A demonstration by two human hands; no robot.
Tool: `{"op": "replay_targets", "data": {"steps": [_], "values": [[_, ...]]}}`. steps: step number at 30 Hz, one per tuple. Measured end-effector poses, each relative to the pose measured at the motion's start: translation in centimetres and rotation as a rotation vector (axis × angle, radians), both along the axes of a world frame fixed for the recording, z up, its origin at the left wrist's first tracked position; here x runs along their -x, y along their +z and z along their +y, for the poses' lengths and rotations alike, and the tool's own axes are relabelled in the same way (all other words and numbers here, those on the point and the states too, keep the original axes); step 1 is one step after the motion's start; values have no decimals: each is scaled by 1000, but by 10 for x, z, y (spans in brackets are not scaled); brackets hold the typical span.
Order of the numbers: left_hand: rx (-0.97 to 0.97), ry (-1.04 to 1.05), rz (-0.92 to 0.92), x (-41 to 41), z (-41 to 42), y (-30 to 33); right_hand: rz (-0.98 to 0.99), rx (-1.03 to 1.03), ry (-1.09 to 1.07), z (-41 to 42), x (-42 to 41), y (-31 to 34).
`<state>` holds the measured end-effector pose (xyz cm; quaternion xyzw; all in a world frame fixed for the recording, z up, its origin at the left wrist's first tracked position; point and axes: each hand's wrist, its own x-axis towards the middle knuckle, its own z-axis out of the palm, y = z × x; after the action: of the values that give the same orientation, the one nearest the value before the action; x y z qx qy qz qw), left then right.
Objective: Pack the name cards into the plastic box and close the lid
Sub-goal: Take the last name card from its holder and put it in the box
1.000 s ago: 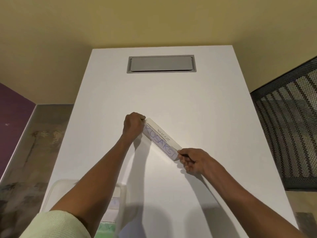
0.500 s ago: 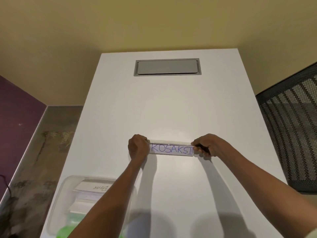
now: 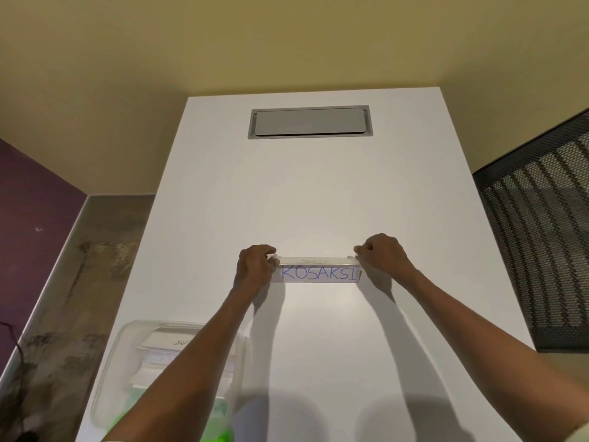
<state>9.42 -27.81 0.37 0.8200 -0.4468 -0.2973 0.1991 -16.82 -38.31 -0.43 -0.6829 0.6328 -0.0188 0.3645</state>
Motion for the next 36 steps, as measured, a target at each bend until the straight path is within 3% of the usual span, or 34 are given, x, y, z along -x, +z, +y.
{"op": "replay_targets", "data": {"steps": [3, 7, 18, 30, 36], "values": [[-30, -202, -16, -13, 6, 0, -60, 48, 190, 3, 5, 4], [45, -413, -176, -22, 15, -5, 66, 101, 450, 12, 17, 5], [193, -494, -277, -19, 13, -8, 18, 142, 347, 28, 18, -4], [214, -484, -320, -12, 11, -7, 5, 213, 301, 37, 15, -15], [134, -481, -331, -12, 12, -6, -8, 196, 237, 37, 11, -11]]}}
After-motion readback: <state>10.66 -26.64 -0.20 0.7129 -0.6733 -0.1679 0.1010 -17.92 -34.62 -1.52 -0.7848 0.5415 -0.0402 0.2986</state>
